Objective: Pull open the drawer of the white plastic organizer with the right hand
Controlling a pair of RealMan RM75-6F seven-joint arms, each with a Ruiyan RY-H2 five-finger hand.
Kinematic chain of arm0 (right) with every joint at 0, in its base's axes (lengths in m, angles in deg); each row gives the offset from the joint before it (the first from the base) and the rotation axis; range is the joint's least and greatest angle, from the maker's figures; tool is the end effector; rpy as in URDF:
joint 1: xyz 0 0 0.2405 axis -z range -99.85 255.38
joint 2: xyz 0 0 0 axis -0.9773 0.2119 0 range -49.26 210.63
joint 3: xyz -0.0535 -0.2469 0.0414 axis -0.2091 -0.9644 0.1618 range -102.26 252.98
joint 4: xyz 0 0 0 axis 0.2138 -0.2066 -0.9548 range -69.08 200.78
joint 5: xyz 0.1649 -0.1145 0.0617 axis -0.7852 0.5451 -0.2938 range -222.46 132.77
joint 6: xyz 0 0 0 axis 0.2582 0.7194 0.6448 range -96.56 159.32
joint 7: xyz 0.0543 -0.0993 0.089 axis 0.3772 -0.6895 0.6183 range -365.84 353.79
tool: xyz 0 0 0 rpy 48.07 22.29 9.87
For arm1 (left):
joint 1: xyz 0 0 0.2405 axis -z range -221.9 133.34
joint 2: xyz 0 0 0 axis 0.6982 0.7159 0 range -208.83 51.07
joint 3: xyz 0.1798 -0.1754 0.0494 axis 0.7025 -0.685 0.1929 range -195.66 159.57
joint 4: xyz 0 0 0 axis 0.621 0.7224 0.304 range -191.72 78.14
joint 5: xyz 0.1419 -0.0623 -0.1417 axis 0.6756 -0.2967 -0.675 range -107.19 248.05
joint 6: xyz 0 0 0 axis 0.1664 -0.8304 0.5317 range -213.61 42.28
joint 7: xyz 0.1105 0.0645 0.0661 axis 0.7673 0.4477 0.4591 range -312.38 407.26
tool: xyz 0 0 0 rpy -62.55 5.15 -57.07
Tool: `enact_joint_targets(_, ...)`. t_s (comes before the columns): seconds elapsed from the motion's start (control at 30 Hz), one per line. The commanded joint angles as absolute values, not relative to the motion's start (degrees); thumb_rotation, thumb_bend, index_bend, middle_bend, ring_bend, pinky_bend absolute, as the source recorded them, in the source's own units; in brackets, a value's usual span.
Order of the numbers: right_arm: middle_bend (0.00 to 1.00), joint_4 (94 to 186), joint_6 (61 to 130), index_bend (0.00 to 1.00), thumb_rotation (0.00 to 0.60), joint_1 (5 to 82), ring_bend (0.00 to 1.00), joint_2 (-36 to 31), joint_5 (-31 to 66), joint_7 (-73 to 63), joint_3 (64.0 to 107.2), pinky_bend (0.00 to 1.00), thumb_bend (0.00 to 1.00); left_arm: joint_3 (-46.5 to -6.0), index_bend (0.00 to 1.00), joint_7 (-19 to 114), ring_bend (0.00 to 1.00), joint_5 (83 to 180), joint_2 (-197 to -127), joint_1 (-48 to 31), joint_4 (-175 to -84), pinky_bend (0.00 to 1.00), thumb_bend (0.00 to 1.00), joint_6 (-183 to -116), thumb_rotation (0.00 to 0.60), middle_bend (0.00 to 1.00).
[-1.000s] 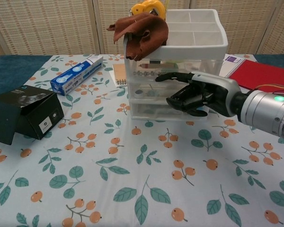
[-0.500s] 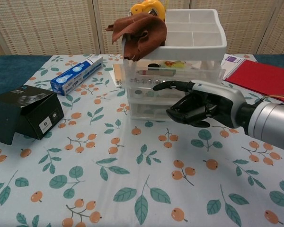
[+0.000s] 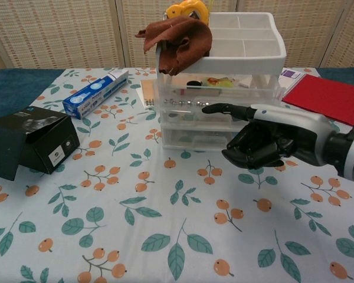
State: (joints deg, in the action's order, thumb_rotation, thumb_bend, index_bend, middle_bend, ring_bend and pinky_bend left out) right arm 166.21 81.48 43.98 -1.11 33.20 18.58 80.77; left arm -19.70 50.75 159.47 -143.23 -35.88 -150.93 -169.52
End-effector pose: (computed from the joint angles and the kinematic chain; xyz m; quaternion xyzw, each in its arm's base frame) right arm -0.1431 -0.2594 -0.0146 0.6083 -0.6458 0.4383 0.1444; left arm -0.2885 0.1938 0.1463 -0.6353 -0.3607 -0.3971 0.5555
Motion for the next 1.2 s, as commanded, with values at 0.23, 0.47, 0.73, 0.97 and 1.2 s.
enact_joint_targets(0.23, 0.83, 175.2, 86.4, 0.0, 0.6, 45.4, 0.88, 8.3, 36.2, 10.3, 80.8, 0.93, 0.52, -19.6, 0.1, 50.7, 0.08, 159.5, -143.3, -36.0, -151.0, 0.11, 0.21, -169.5, 0.6, 0.02)
enact_joint_targets(0.47, 0.84, 175.7, 85.9, 0.0, 0.6, 45.1, 0.88, 11.0, 31.3, 6.7, 82.0, 0.93, 0.52, -19.6, 0.1, 50.2, 0.08, 159.5, -143.7, -35.6, -150.8, 0.11, 0.21, -169.0, 0.6, 0.02)
enact_joint_targets(0.73, 0.84, 173.9, 82.8, 0.0, 0.6, 43.9, 0.88, 11.3, 26.9, 4.7, 82.2, 0.93, 0.52, -19.4, 0.1, 49.4, 0.08, 159.4, -143.7, -35.4, -150.5, 0.11, 0.21, -168.5, 0.6, 0.02)
enact_joint_targets(0.97, 0.85, 174.2, 82.5, 0.18, 0.6, 43.6, 0.89, 11.4, 26.1, 3.6, 82.3, 0.93, 0.52, -19.4, 0.1, 49.2, 0.08, 159.3, -143.9, -35.5, -150.2, 0.11, 0.21, -168.6, 0.6, 0.02)
enact_joint_targets(1.2, 0.85, 175.3, 83.4, 0.22, 0.6, 45.0, 0.89, 11.8, 28.1, 4.2, 80.9, 0.93, 0.52, -19.2, 0.1, 49.3, 0.08, 159.4, -144.0, -35.4, -150.1, 0.11, 0.21, -168.3, 0.6, 0.02)
